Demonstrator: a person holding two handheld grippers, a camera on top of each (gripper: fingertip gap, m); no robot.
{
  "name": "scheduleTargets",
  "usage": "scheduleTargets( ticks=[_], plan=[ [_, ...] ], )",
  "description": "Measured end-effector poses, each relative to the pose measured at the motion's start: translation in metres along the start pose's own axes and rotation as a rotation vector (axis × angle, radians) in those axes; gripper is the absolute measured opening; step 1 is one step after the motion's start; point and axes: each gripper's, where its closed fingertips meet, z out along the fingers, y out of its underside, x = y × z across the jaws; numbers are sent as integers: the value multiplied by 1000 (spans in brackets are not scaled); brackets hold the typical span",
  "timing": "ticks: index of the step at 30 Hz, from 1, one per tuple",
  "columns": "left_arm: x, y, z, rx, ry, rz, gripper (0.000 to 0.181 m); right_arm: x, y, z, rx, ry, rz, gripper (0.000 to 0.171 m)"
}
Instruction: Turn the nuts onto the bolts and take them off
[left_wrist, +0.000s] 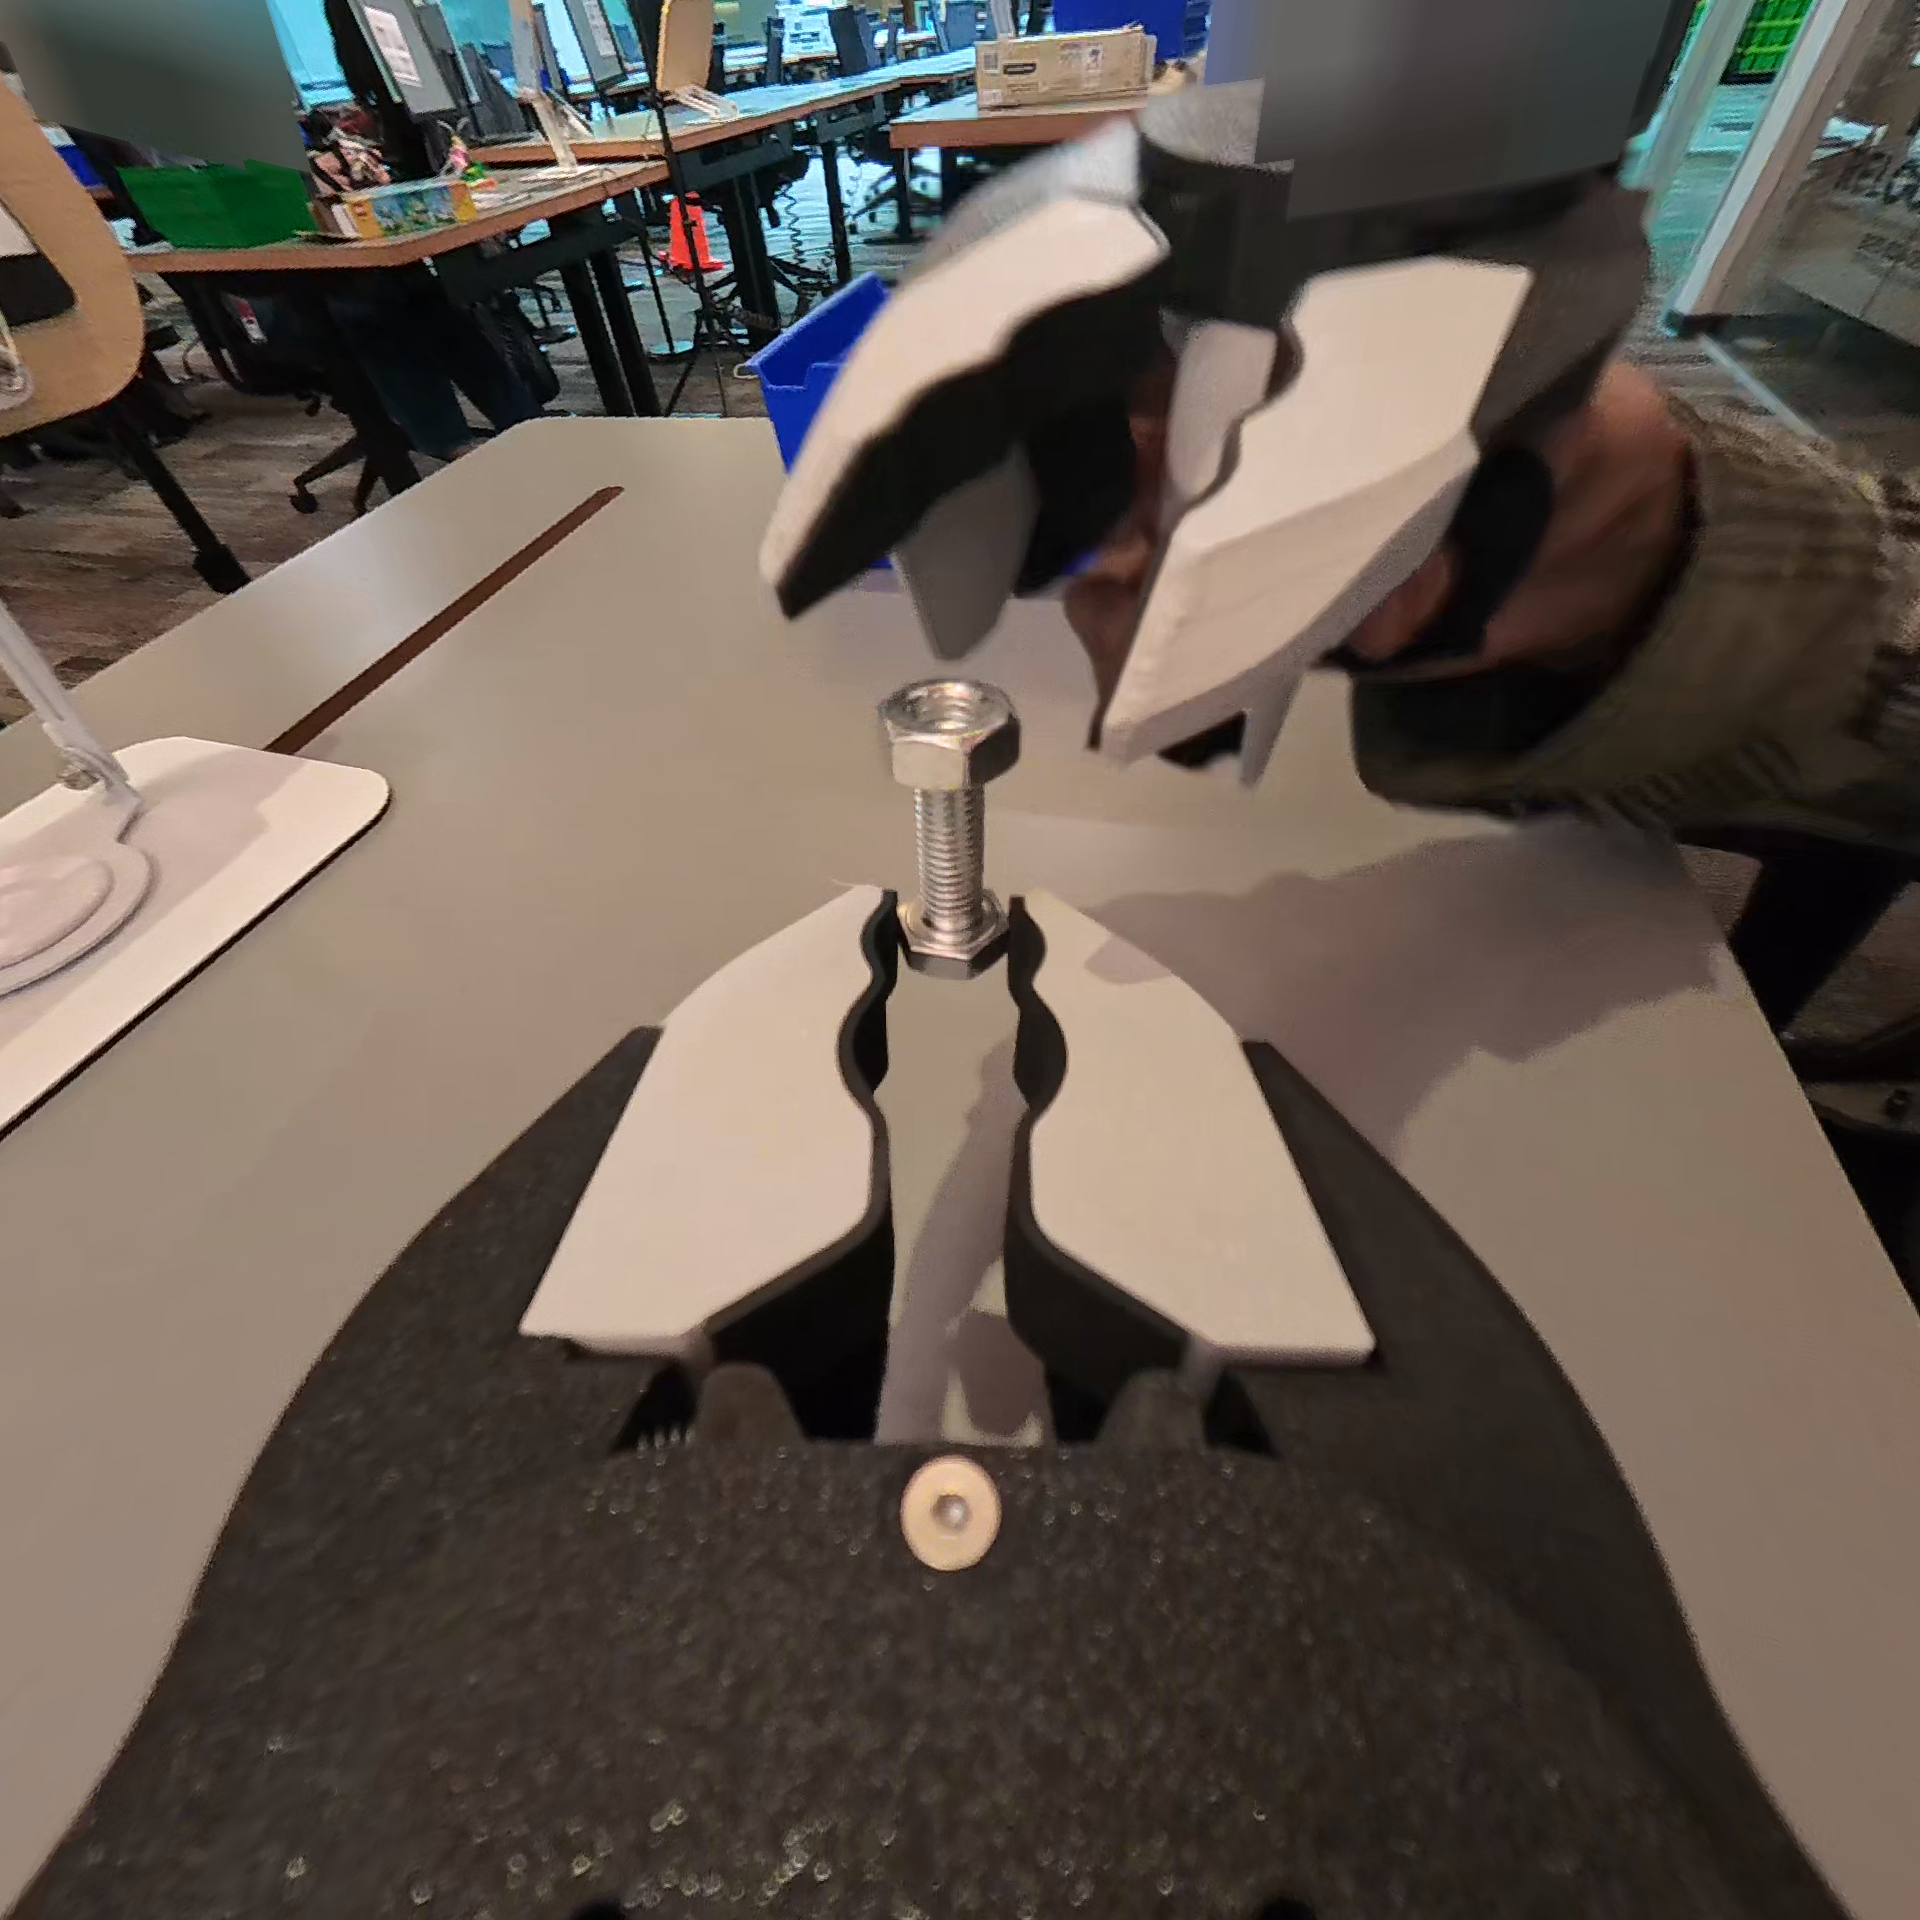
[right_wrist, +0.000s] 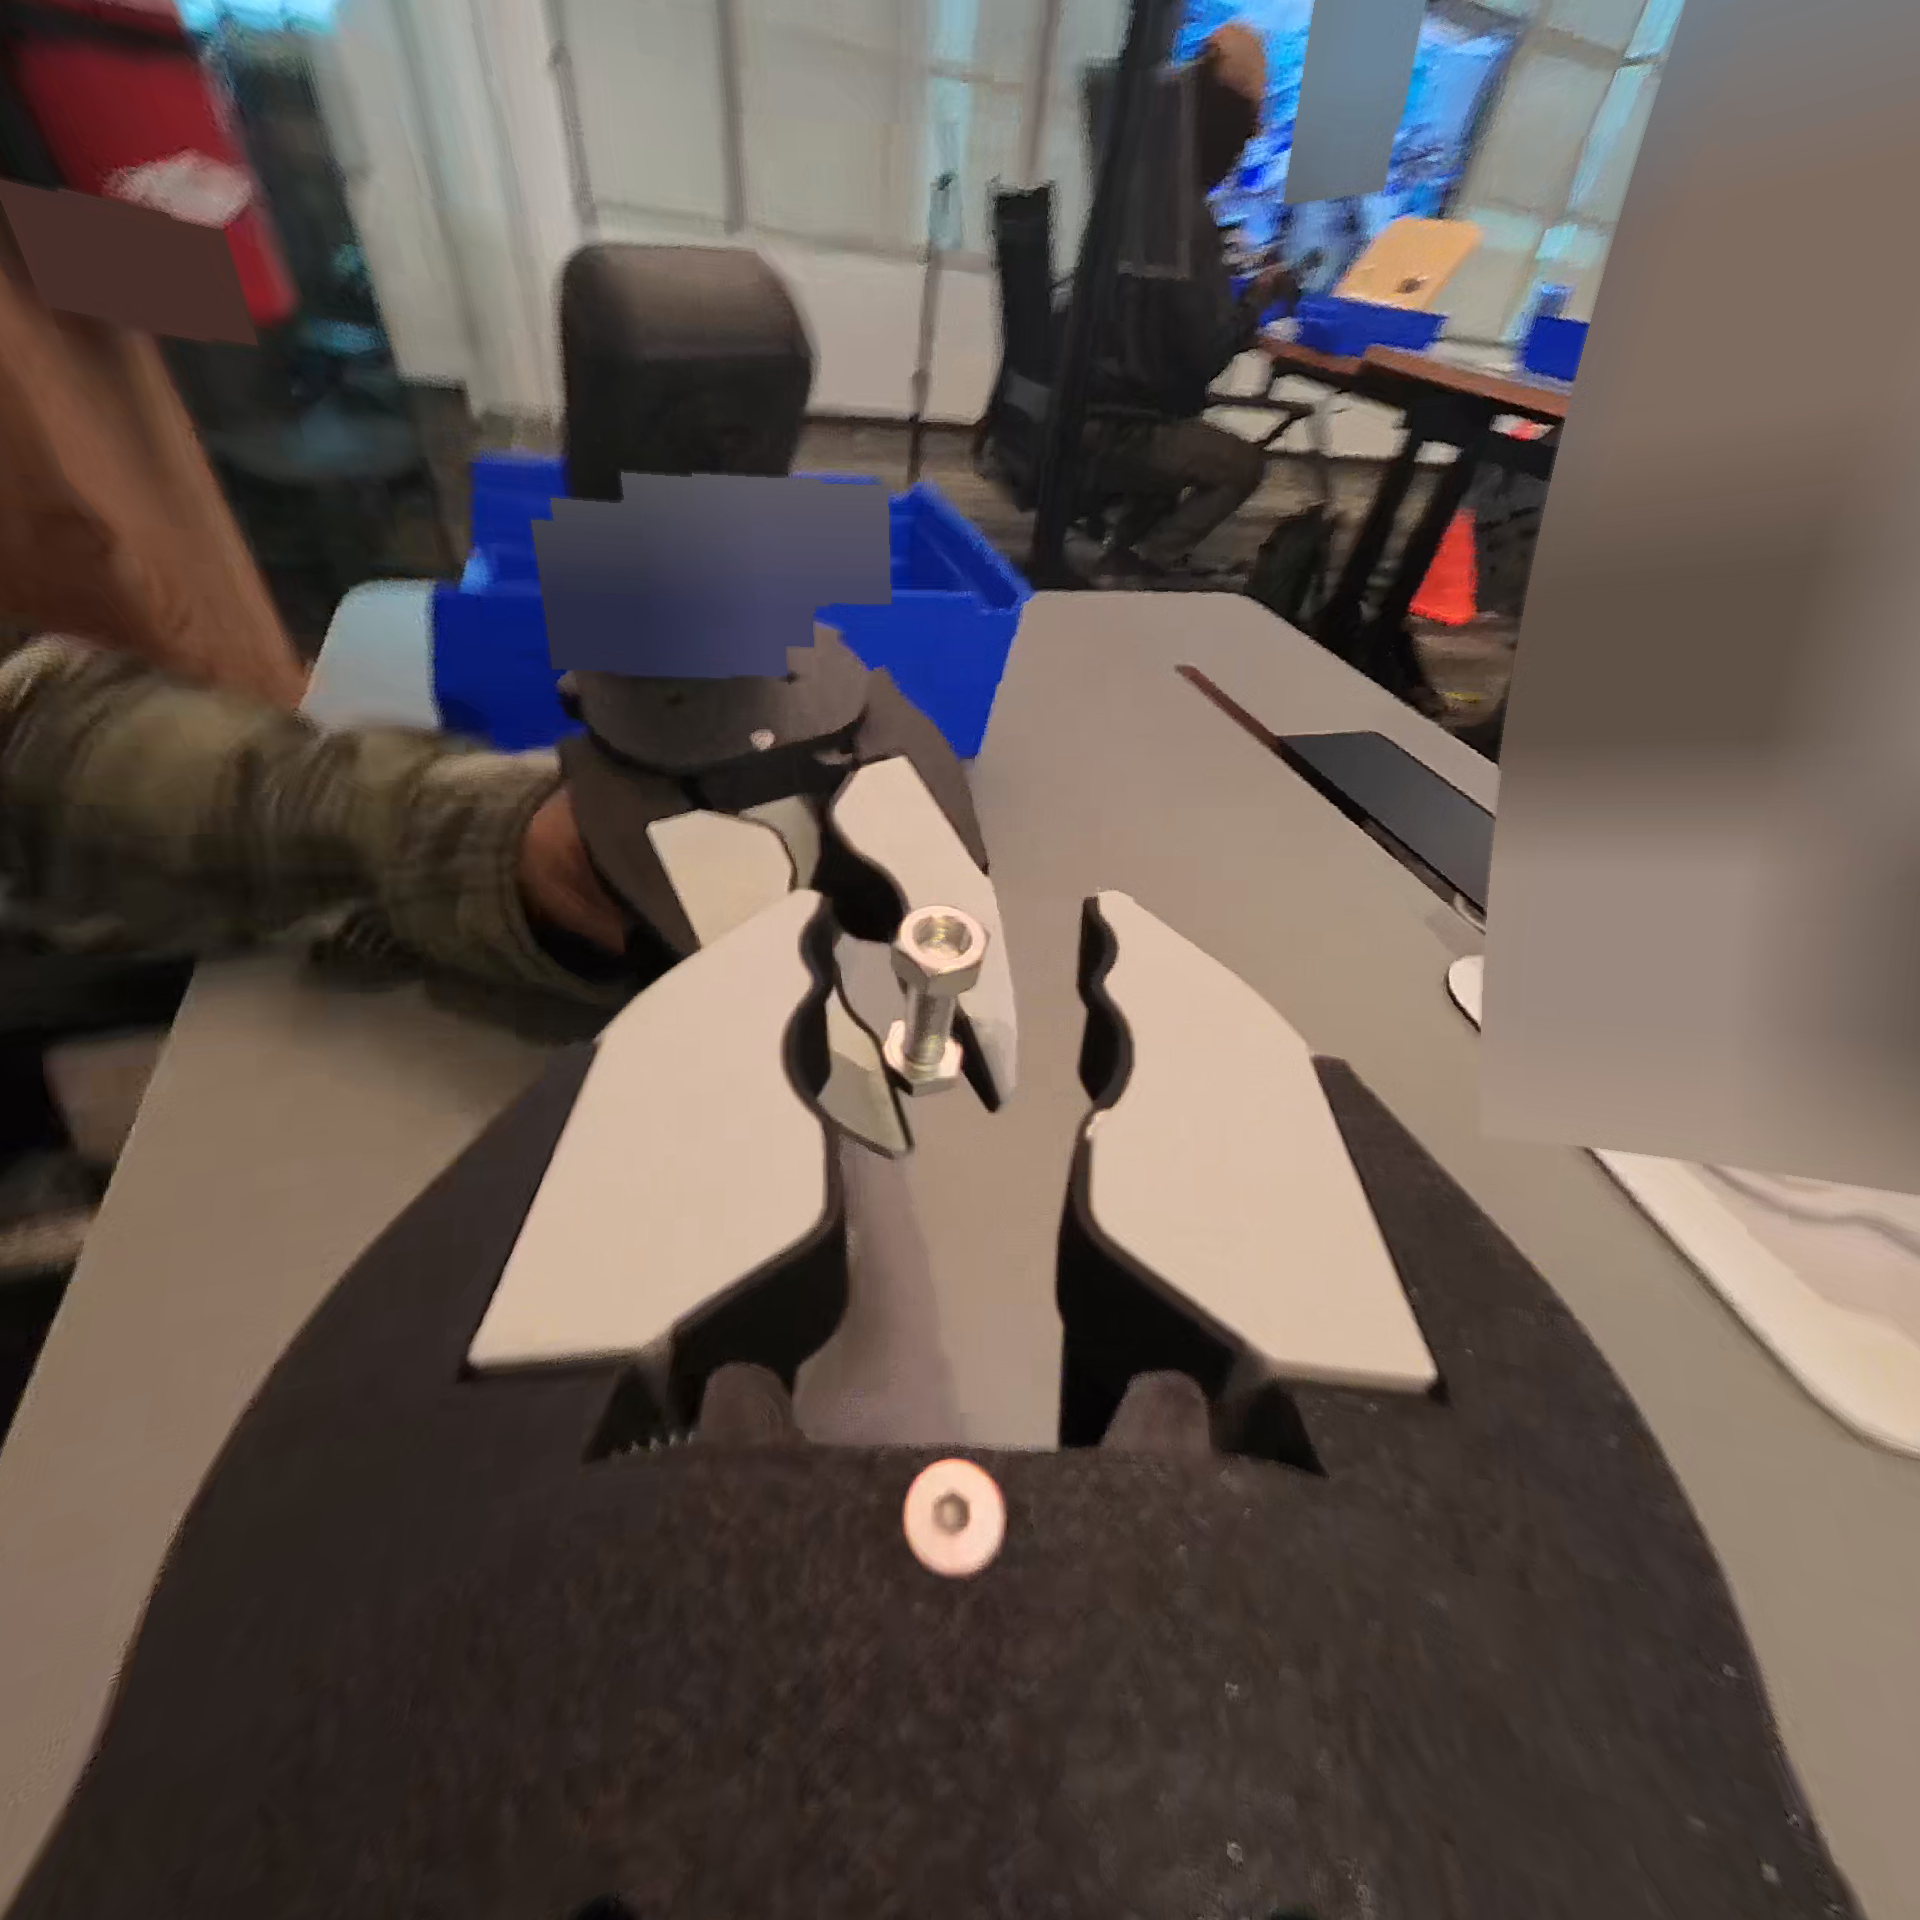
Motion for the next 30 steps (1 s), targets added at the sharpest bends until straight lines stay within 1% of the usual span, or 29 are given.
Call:
scheduleTargets(
  ticks=[1, 3, 5, 6, 7, 10, 11, 14, 17, 19, 26, 30],
  plan=[
    [3, 0, 0, -2, 21, 1, 20, -5, -2, -4, -41, -98, -72, 47],
    [9, 1, 1, -11, 66, 9, 20, -16, -5, -14, -106, -317, -246, 47],
    [19, 1, 2, -8, 131, 15, 20, -32, -3, -24, -187, -560, -335, 42],
    [22, 1, 3, -7, 154, 19, 20, -35, -2, -24, -217, -626, -365, 43],
    [27, 1, 3, -5, 184, 26, 20, -38, 0, -23, -246, -686, -395, 44],
    [37, 1, 3, -6, 237, 48, 20, -41, 10, -16, -311, -784, -425, 44],
    [40, 1, 3, -4, 253, 53, 20, -41, 14, -15, -333, -803, -435, 40],
    [43, 1, 3, 0, 275, 57, 20, -45, 19, -13, -338, -858, -430, 22],
    [42, 1, 2, 7, 270, 58, 20, -45, 19, -12, -322, -840, -411, 20],
    [39, 0, 2, 18, 244, 61, 20, -41, 16, -9, -307, -780, -361, 20],
    [11, -6, -3, 46, 67, 56, 20, -18, 8, 9, -216, -375, -107, 20],
    [6, -2, -1, 25, 37, 39, 20, -12, 11, 12, -185, -188, -39, 20]
  ],
)
